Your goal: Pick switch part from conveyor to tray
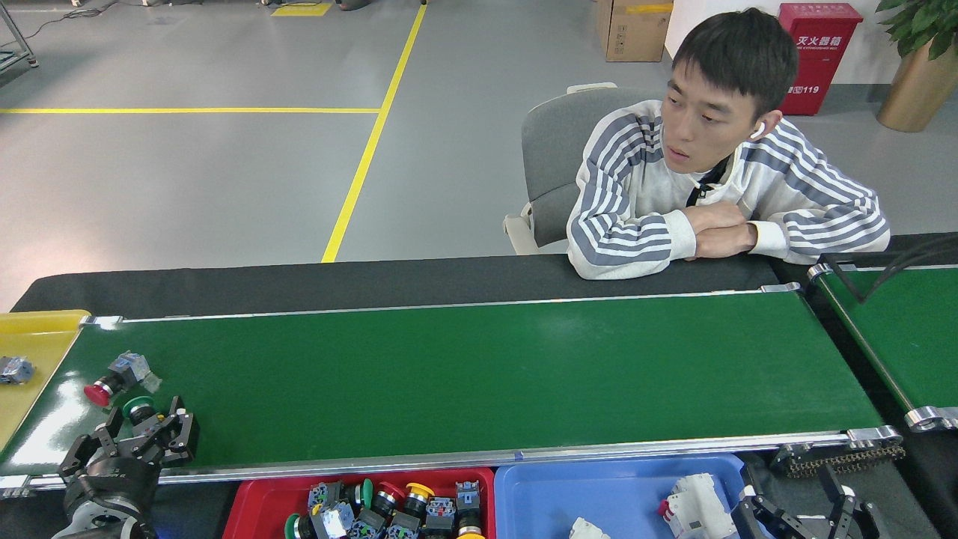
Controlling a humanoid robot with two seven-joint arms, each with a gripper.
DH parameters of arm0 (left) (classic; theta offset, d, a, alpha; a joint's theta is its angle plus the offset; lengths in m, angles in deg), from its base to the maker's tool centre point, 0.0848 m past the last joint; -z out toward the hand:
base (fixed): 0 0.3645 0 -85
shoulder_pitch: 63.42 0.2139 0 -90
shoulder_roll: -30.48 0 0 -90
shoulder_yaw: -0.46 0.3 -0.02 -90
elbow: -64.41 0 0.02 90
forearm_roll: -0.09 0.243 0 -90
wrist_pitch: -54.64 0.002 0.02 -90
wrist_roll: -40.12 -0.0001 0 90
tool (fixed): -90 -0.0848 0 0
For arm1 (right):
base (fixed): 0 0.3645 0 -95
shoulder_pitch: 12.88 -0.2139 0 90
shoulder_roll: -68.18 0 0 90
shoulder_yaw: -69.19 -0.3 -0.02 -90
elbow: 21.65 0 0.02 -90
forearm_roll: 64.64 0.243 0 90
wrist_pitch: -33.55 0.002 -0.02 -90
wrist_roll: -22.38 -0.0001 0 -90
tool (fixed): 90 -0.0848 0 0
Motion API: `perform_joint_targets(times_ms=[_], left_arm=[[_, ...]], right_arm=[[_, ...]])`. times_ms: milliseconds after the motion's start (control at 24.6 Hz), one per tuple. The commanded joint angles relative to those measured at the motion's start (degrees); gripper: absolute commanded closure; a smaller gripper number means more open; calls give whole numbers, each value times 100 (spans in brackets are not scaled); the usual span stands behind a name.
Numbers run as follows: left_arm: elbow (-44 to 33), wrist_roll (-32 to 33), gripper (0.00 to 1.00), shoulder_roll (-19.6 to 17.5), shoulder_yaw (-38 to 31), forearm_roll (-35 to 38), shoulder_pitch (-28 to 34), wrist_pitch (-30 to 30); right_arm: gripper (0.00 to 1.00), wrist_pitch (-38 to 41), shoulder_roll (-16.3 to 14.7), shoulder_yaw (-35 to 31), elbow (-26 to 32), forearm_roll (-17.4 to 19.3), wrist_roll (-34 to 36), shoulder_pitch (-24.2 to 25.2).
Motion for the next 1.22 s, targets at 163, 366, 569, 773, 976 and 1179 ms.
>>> perform_joint_targets(times_ms=[163, 366, 569, 773, 976, 1179], left_arm=[[-163, -73, 70, -2, 4, -31, 192, -43], [-1788, -117, 83, 191, -4, -233, 1087, -790], [-2931, -90, 67, 692, 330, -559, 2310, -2838], [-2923, -81, 0, 886, 391, -576, 2521, -3216], [-2914, -143, 0, 1000, 84, -594, 2468, -2882], [-2703, -1461, 0, 921, -813, -506, 2450, -1775]], right_arm=[[1, 22, -20, 37, 92, 10, 3, -43], [1, 22, -2, 37, 92, 10, 3, -52], [1, 22, -2, 37, 101, 10, 3, -43], [1, 22, -20, 37, 101, 10, 3, -43], [1, 22, -29, 37, 101, 10, 3, -34], [1, 31, -29, 37, 136, 10, 39, -34]])
